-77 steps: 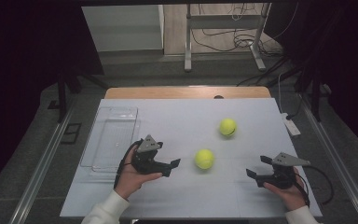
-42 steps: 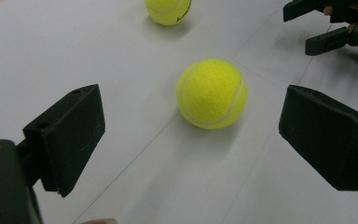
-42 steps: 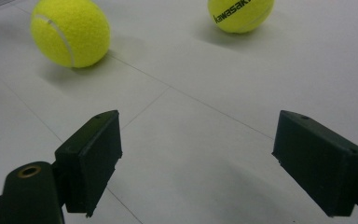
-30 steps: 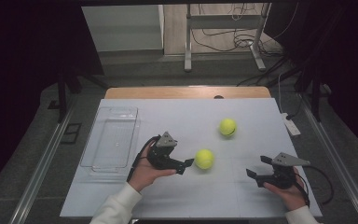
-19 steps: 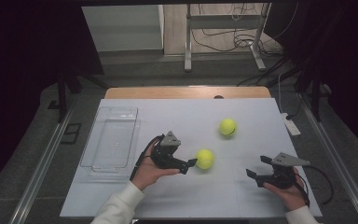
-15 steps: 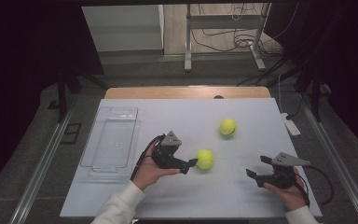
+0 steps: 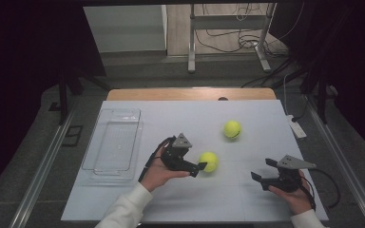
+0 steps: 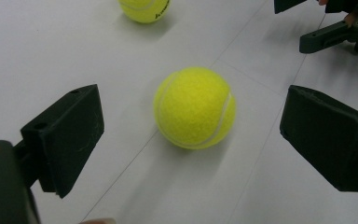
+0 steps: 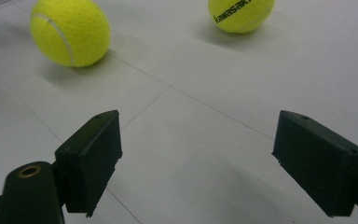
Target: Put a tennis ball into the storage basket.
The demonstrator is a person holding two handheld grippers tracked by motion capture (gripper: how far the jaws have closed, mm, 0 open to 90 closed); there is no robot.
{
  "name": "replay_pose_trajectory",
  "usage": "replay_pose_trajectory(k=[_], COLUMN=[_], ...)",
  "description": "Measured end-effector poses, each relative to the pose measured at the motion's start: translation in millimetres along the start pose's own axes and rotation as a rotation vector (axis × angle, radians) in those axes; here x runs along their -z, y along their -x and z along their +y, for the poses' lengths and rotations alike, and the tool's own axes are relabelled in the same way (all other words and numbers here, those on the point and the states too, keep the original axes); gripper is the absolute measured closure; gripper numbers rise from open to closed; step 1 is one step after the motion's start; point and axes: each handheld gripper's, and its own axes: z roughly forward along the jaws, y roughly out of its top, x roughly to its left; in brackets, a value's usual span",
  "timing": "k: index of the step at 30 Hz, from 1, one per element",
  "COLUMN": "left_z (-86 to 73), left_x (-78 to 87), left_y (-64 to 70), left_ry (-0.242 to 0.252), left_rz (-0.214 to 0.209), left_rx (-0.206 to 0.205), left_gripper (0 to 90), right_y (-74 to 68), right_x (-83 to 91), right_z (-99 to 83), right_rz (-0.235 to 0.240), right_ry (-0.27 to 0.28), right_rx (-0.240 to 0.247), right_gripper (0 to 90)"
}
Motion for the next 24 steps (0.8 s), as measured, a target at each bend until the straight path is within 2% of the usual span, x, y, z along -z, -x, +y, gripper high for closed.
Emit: replay_pose_trajectory(k=[7, 16, 24], left_z=[4.2, 6.7, 9.1], left_x=[-10.9, -19.7, -34.0], left_y=[4.1, 4.7, 6.6], left_ry=[-0.038, -0.047, -0.081], left_rz=[0.001, 0.003, -0.005], left_rx=[-0.024, -0.024, -0.034], left_gripper=[5.9, 5.1, 4.2], right_y=[0.2, 0.6, 0.7], right_x=[-0.4, -1.1, -1.3], right_z=[-0.3, -0.7, -0.9], right_rz=[0.001, 0.001, -0.001], right_ry=[-0.002, -0.005, -0.007], right_rx=[0.001, 0.002, 0.003], right_gripper=[15.9, 16.0, 16.0])
